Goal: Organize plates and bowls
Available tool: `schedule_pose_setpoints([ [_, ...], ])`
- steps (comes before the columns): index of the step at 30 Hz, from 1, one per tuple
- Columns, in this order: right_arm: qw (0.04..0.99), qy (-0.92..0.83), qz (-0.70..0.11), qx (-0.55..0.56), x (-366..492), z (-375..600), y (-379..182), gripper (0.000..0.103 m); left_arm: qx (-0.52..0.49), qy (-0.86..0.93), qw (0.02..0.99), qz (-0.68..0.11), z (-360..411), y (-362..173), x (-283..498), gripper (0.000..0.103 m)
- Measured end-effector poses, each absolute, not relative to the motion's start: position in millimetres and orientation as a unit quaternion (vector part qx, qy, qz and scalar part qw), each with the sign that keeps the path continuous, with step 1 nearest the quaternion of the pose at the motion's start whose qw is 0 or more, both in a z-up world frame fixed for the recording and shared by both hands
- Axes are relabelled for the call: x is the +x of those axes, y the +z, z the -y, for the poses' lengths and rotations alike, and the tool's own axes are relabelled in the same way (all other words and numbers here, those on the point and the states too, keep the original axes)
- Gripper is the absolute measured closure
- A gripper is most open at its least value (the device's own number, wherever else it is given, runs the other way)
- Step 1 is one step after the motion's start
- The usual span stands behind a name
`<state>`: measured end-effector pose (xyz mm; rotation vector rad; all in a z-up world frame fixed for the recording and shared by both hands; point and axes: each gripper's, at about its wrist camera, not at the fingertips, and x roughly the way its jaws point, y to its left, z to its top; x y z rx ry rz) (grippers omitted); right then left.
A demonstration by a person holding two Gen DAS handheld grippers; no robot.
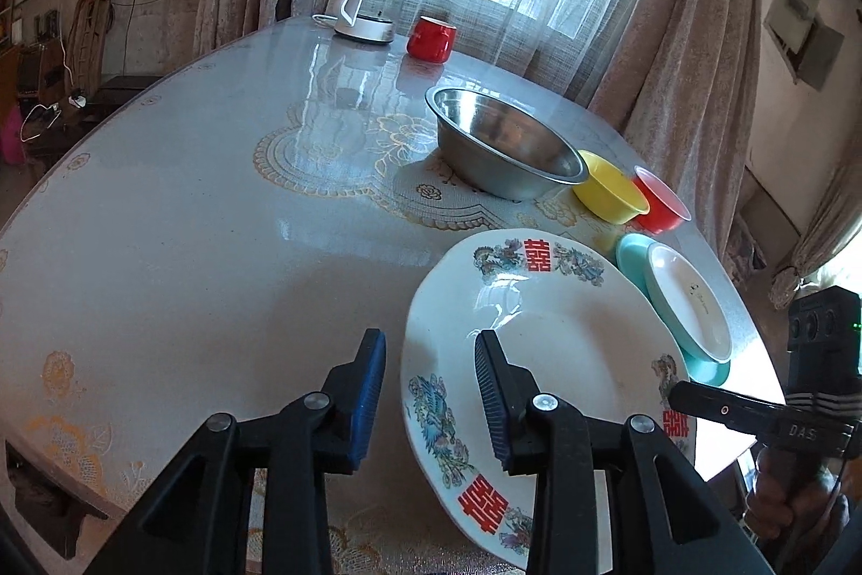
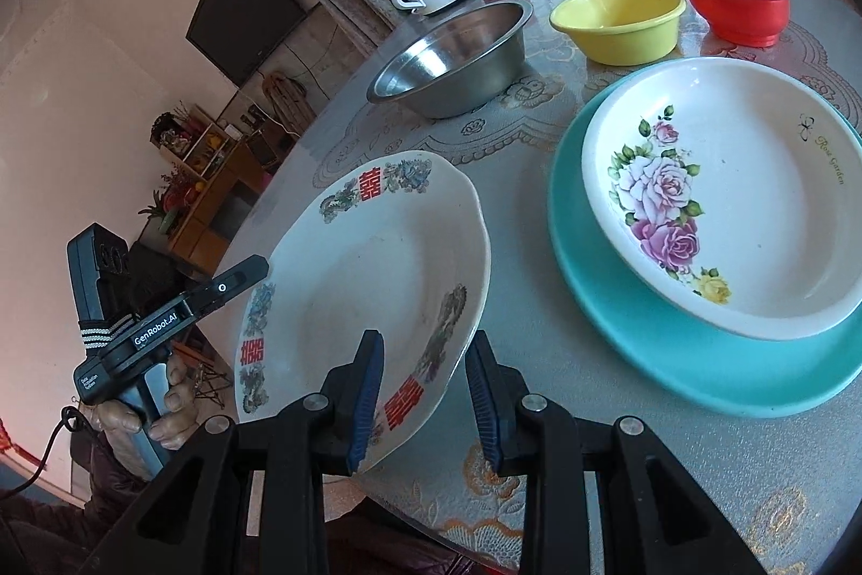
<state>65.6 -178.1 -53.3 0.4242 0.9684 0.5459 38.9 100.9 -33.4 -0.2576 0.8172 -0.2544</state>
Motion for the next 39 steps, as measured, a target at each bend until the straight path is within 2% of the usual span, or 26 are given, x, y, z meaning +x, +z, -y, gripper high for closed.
schedule_pose_setpoints([
  [4,0.828,0.261,-0.456,0.197,67.5,171.9,-58.2,0.071,-0.120,-0.121,0.900,-0.402,-99.1,-41.6,42.1,0.068],
  [12,0.824,0.263,-0.459,0.204,73.9,168.0,-69.3,0.080,-0.128,-0.138,0.890,-0.415,-93.6,-54.0,46.8,0.076],
  [29,0.830,0.262,-0.460,0.175,73.5,162.6,-65.0,0.080,-0.085,-0.097,0.899,-0.418,-79.0,-51.7,46.8,0.070],
  [32,0.833,0.255,-0.461,0.170,73.7,161.9,-64.5,0.084,-0.079,-0.094,0.902,-0.415,-78.2,-51.0,44.0,0.070],
  [39,0.846,0.245,-0.454,0.137,71.7,155.2,-61.1,0.082,-0.067,-0.087,0.907,-0.406,-77.8,-45.6,38.6,0.071],
])
